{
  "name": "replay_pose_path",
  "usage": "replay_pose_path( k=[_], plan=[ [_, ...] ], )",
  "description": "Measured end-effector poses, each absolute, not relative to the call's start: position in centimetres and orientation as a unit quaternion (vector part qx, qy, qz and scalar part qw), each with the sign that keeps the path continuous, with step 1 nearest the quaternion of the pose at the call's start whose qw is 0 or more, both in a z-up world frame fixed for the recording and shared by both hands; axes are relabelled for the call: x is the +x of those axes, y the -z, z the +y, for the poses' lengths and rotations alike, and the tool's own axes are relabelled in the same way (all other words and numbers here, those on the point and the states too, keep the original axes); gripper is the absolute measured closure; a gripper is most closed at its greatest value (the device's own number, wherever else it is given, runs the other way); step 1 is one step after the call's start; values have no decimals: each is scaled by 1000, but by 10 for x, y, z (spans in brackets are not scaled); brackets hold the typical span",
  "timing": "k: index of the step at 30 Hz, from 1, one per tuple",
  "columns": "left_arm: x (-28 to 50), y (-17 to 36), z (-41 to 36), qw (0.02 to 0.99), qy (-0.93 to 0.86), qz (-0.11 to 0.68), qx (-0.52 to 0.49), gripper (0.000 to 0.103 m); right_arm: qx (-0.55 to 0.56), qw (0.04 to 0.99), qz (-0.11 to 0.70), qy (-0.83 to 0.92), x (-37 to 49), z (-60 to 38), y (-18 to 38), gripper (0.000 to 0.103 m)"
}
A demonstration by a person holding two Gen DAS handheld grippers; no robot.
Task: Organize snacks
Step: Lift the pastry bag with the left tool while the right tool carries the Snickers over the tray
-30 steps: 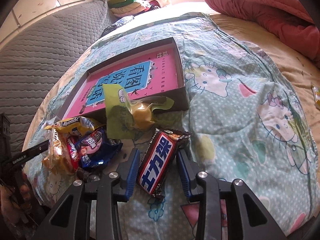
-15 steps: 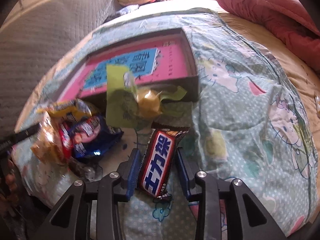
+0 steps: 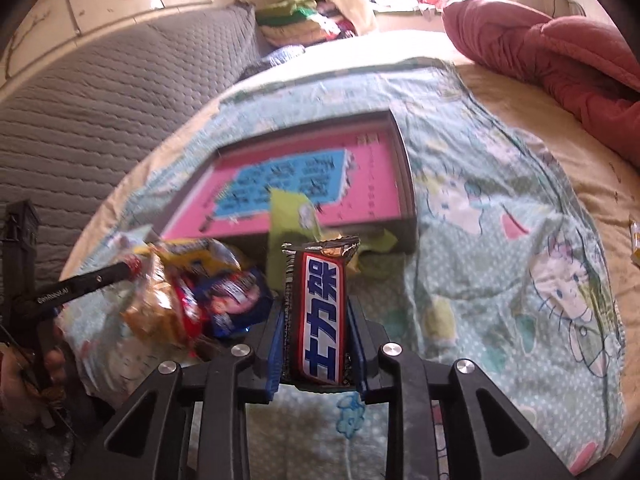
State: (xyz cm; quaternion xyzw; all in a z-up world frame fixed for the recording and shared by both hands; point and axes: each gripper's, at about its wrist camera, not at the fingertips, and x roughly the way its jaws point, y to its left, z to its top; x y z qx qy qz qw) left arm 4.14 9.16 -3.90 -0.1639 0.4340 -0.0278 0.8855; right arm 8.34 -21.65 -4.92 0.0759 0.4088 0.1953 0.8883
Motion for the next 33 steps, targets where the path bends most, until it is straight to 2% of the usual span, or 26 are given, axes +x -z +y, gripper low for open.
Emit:
replay_pose_path(
  k=[18,33],
  plan=[
    [44,3,77,898,16,409,-158,54,87,900,352,-243,106,-199,23,75],
    [75,-18,62,909,10,389,-152,54,93,911,317,-249,138,-201,1,75]
  ],
)
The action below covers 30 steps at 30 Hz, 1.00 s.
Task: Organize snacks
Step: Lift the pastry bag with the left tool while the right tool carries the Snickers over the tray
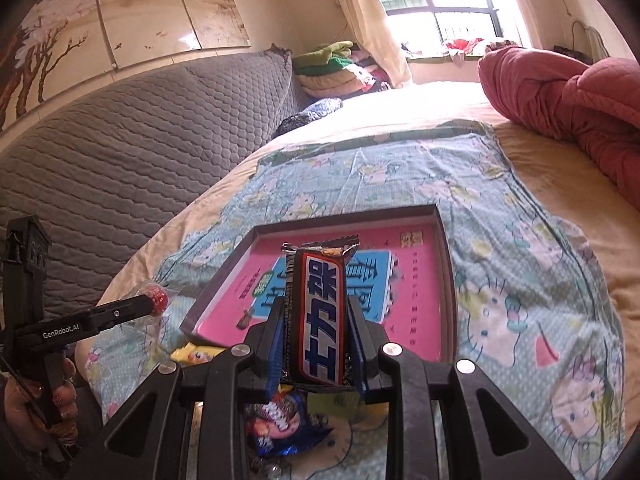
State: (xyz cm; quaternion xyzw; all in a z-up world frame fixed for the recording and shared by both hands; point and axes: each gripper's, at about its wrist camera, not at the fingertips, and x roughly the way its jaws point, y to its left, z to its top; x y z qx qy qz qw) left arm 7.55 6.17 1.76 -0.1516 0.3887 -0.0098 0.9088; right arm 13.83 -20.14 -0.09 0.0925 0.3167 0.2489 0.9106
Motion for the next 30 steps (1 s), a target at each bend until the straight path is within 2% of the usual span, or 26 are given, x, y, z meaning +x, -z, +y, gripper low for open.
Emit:
replay_pose_path(
  k=[22,30],
  plan=[
    [137,-3,53,900,-20,406,-156,54,80,894,354,-264,216,-198,4,75],
    [152,15,51,890,-25,428,-153,54,109,868,412,-255,235,-199,19,75]
  ],
)
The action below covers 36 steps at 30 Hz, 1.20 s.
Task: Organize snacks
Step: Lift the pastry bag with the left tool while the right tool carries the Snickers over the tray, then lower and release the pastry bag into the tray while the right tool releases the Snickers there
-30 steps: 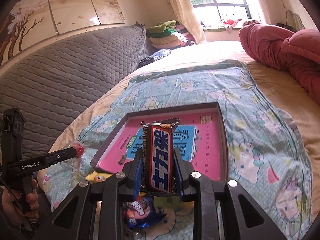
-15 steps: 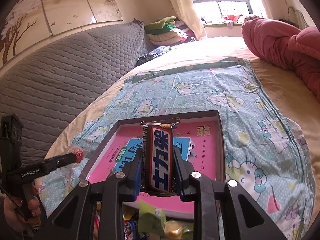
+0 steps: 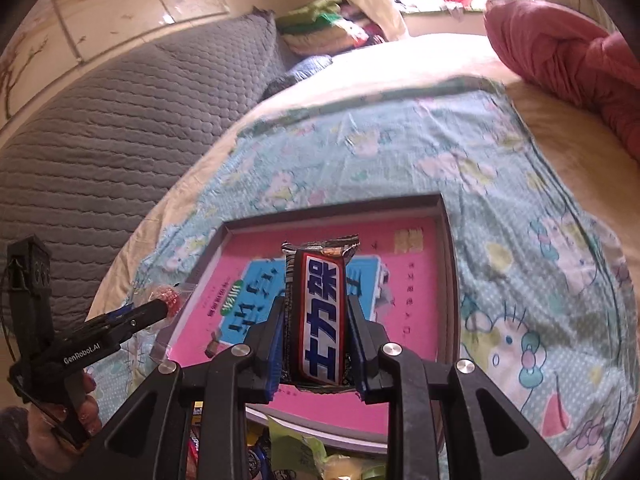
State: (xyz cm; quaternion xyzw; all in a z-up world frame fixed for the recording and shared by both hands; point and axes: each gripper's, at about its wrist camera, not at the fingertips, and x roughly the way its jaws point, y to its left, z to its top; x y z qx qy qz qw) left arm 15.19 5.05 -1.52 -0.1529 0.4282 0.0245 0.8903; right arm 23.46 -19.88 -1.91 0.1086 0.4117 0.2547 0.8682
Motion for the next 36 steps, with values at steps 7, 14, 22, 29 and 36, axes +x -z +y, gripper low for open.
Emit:
replay_pose_path(
  k=[7,14,22,29,36],
  plan=[
    [163,30,47,880,-19,450,-150,54,93,866,432,-237,242,-201,24,75],
    [170,36,46,876,-23,459,-144,54,84,855,456,-233,244,-198,42,75],
    [176,48,43,870,-26,473,-137,54,99,841,481,-225,251,-203,61,75],
    [180,55,44,865,-31,483,-137,54,86,840,489,-218,252,-200,67,74],
    [182,58,43,861,-32,487,-141,54,76,840,491,-217,249,-198,70,74]
  ],
)
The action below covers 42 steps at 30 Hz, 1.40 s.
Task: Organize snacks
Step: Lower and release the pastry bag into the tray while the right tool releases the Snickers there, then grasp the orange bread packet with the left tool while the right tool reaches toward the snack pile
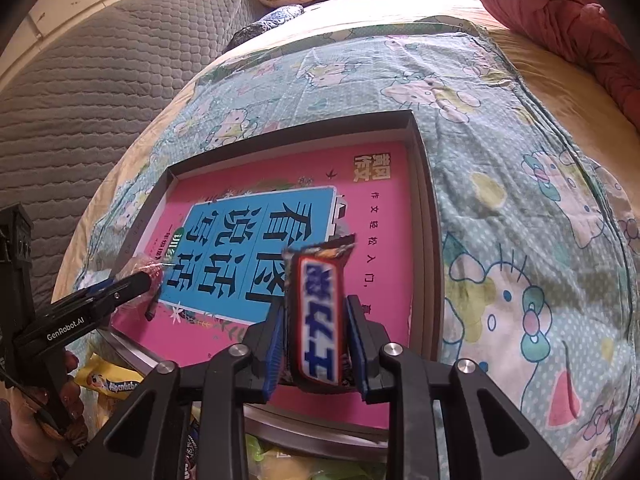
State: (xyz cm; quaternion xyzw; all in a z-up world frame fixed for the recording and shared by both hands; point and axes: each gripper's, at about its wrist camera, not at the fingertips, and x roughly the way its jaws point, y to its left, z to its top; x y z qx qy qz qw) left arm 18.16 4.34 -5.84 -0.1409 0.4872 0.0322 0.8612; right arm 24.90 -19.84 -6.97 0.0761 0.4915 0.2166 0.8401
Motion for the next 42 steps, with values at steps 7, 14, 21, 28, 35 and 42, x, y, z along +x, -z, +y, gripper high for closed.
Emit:
replay_pose_path(
  k=[7,14,21,28,35,42],
  plan=[
    [182,57,41,861,-31,488,-138,49,68,847,481,-215,247,-199,62,70],
    [180,53,40,860,-29,489,-140,47,69,855,465,-218,245,-203,50,67],
    [166,27,40,874,-28,466,-138,33,89,861,447,-228,239,-214,36,61],
    [142,1,41,881,-18,451,-140,31,99,866,421,-253,223,-223,17,60],
    [112,-9,38,880,-4,455,-133,31,112,869,396,-275,202,-227,3,52],
    [90,-3,37,873,8,469,-132,31,118,870,381,-290,182,-226,-5,50]
  ],
)
